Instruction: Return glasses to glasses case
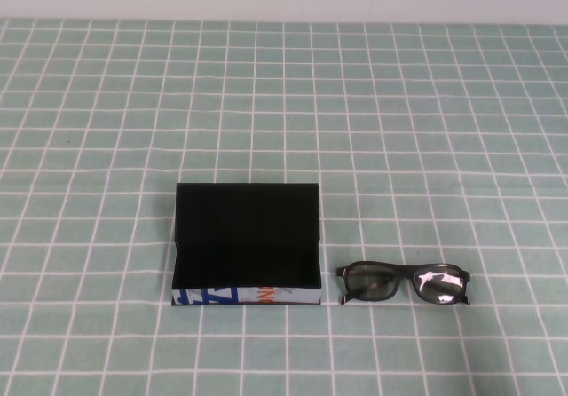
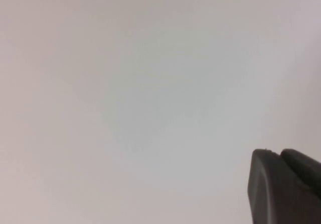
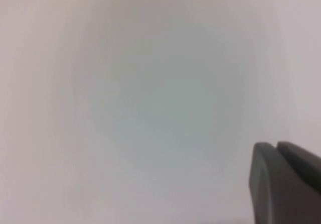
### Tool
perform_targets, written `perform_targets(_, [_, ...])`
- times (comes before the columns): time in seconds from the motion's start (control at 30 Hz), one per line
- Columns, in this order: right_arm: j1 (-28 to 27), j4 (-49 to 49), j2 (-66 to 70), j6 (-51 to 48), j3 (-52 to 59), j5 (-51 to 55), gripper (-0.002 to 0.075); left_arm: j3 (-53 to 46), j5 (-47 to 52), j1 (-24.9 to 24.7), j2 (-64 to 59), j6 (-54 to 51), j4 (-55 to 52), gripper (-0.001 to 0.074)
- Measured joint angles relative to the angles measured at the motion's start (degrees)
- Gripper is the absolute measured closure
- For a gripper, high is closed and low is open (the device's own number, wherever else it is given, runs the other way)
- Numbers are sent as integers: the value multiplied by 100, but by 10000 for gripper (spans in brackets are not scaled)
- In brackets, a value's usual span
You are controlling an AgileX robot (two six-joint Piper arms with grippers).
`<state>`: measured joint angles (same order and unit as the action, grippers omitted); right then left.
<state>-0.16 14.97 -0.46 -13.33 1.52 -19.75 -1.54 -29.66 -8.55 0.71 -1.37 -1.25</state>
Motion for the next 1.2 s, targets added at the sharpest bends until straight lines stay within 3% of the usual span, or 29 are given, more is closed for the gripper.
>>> perform_targets(0.23, [0,-10,-13,825,-53,-2181,739,0,-1201,0,11,22,0,737])
perform_targets(0.5, [0,-927,-38,1206,-1417,-1990,739,1111,-1013,0,11,70,0,737])
perform_targets(0.87, [0,-1100,764,2223,-3999,63,739,3688,1167,0,-1215,255,-26,737])
perform_targets(1.07, [0,-1114,1978,2239,-5444,2640,739,4850,3455,0,-2312,255,-26,737])
perform_targets(1.2, [0,-1081,2939,2239,-5985,4362,739,5052,4283,0,-2954,244,-26,737])
